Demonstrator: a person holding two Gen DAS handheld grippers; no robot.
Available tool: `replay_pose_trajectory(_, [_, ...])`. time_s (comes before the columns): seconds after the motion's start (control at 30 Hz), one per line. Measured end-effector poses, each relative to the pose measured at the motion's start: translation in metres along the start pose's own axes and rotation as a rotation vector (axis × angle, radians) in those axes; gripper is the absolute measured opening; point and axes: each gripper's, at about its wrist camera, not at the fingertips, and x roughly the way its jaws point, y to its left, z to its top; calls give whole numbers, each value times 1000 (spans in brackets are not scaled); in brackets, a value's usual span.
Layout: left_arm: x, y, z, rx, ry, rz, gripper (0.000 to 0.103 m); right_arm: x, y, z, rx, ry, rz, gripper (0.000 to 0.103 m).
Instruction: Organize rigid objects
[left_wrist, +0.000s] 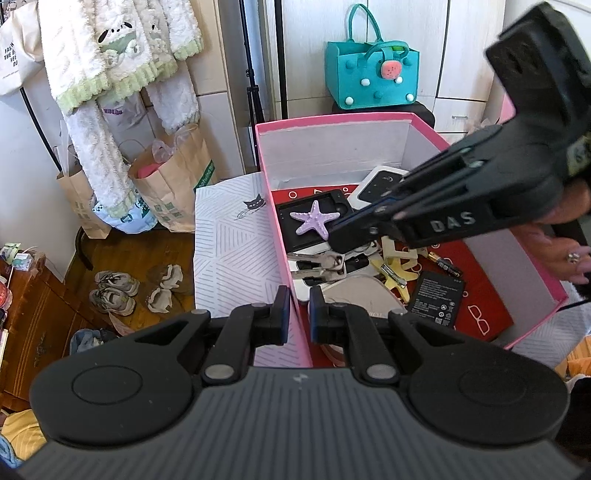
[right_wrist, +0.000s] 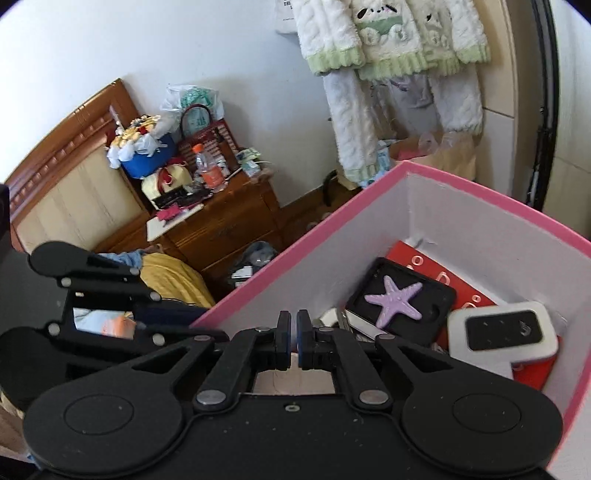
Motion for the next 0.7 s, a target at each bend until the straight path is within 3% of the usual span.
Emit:
replay_pose_trajectory(0.3, [0, 3, -1, 1, -3, -14, 8, -74, -14, -43, 117, -129, -99, 12])
replay_pose_trajectory(0.5, [-4, 2, 2, -8, 13, -1, 8, -113, -16, -75, 170, -225, -200, 24])
replay_pose_trajectory(0.7, [-32, -14, 4, 35, -1, 23, 8, -134, -9, -92, 171, -286, -249, 33])
